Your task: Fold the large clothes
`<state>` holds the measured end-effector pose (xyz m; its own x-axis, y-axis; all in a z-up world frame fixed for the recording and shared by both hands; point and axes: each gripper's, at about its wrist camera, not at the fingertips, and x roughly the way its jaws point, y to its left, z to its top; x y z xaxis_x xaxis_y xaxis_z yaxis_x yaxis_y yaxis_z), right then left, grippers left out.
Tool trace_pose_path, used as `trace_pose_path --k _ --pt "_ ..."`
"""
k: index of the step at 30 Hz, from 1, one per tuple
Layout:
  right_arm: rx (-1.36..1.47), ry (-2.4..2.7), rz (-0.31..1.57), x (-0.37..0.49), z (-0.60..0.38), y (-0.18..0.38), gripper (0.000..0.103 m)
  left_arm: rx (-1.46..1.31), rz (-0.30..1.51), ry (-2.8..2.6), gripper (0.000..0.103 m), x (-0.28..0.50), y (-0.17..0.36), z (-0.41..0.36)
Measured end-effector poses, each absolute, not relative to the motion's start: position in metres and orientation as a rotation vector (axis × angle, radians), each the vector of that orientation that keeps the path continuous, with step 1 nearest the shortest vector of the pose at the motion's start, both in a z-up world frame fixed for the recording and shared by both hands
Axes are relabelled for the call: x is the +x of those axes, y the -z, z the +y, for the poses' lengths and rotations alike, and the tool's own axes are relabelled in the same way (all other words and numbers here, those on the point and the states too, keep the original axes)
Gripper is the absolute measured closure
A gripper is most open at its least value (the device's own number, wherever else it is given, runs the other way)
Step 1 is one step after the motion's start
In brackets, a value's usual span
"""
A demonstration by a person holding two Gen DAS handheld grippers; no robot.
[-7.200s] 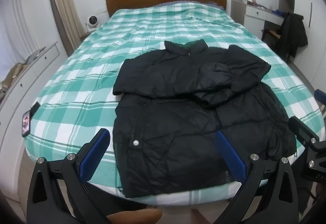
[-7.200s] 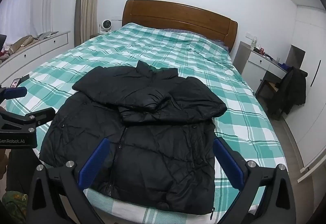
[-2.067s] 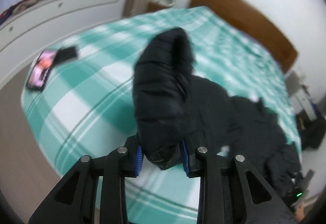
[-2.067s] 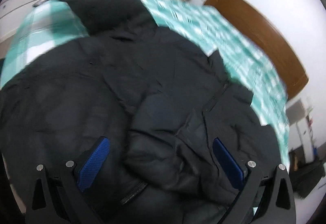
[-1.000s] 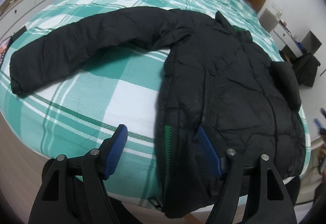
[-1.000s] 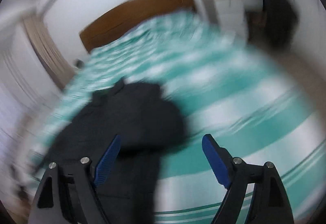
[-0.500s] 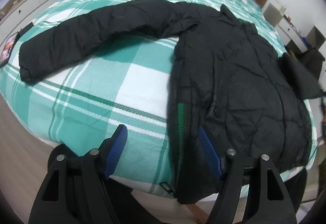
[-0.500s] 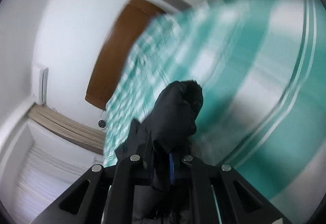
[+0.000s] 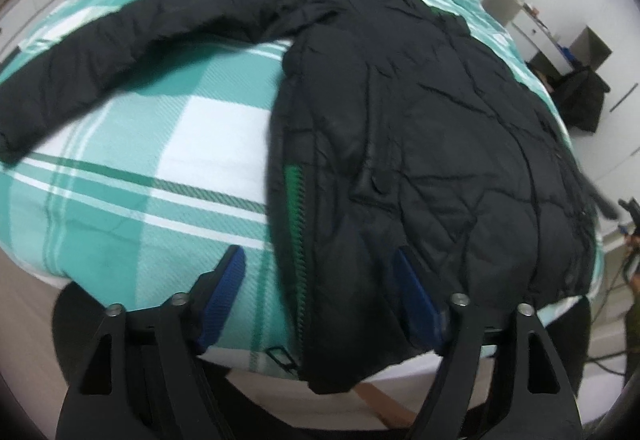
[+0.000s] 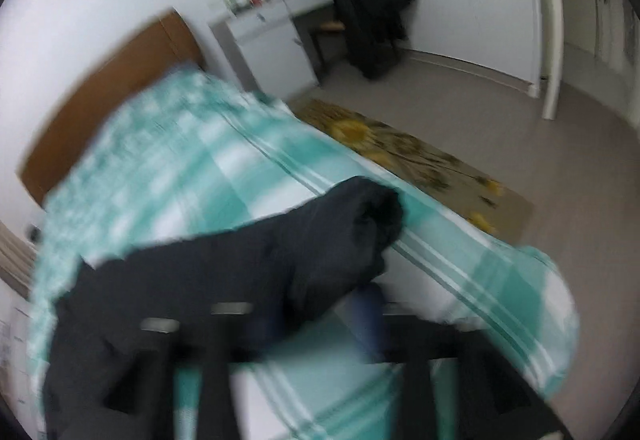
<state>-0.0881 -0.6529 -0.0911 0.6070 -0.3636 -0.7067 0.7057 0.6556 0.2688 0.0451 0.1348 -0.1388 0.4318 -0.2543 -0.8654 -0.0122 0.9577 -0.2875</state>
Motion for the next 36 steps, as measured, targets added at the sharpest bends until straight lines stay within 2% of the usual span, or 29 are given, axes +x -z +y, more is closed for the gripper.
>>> trace_pose_path --k 2,5,9,10,11,12,13,14,15,17,21,25,27,28,29,30,31,32,34,35,36 --pt "0.514 0.578 0.639 -0.105 -0.622 0.087 0.002 -0.27 1.127 0.164 0.017 0.044 0.142 0.134" --pt "0.437 0.347 0.718 -0.091 -0.555 0.079 0.002 -0.277 1.149 0.191 0.017 0.046 0.151 0.129" --pt "0.434 -0.142 0.939 -0.079 -0.438 0.117 0.003 -0.282 1.174 0.221 0.018 0.05 0.166 0.115" --pt "0.39 -0.172 0.988 -0.075 -0.415 0.13 0.003 -0.283 1.176 0.216 0.024 0.05 0.169 0.113" --pt "0.342 -0.188 1.033 -0.071 -0.396 0.145 0.003 -0.28 1.17 0.212 0.039 0.051 0.171 0.111" --pt "0.322 -0.199 1.063 -0.067 -0.388 0.155 0.003 -0.274 1.165 0.206 0.048 0.051 0.171 0.111" --pt "0.329 -0.214 1.086 -0.063 -0.382 0.165 0.012 -0.273 1.163 0.206 0.066 0.051 0.17 0.112" --pt "0.365 -0.24 1.11 -0.062 -0.38 0.174 0.063 -0.278 1.162 0.212 0.077 0.051 0.169 0.114" --pt "0.374 -0.234 1.12 -0.062 -0.38 0.174 0.08 -0.288 1.157 0.225 0.08 0.049 0.166 0.118" --pt "0.359 -0.22 1.109 -0.058 -0.378 0.17 0.081 -0.284 1.144 0.239 0.084 0.043 0.161 0.124" --pt "0.312 -0.231 1.097 -0.091 -0.36 0.153 0.082 -0.215 1.15 0.222 0.085 0.033 0.161 0.127" --pt "0.277 -0.201 1.105 -0.104 -0.351 0.16 0.082 -0.199 1.16 0.208 0.083 0.028 0.167 0.129" --pt "0.279 -0.177 1.096 -0.098 -0.351 0.163 0.077 -0.174 1.155 0.196 0.079 0.028 0.166 0.126" --pt "0.275 -0.164 1.101 -0.096 -0.353 0.163 0.071 -0.153 1.153 0.188 0.075 0.027 0.163 0.125" --pt "0.265 -0.153 1.111 -0.097 -0.353 0.162 0.054 -0.119 1.144 0.172 0.069 0.024 0.157 0.124" --pt "0.25 -0.138 1.116 -0.099 -0.355 0.16 0.046 -0.097 1.134 0.163 0.064 0.022 0.151 0.126" --pt "0.24 -0.125 1.109 -0.102 -0.359 0.155 0.039 -0.075 1.114 0.15 0.049 0.019 0.143 0.127" --pt "0.238 -0.119 1.096 -0.107 -0.366 0.15 0.039 -0.056 1.075 0.133 0.035 0.014 0.131 0.129" --pt "0.228 -0.084 1.046 -0.119 -0.384 0.134 0.036 -0.041 1.004 0.112 0.022 0.013 0.11 0.131" --pt "0.211 -0.063 1.024 -0.122 -0.39 0.128 0.026 -0.037 0.954 0.098 0.016 0.014 0.096 0.132" --pt "0.168 -0.026 0.99 -0.123 -0.394 0.119 0.021 -0.035 0.919 0.085 0.013 0.017 0.087 0.132"
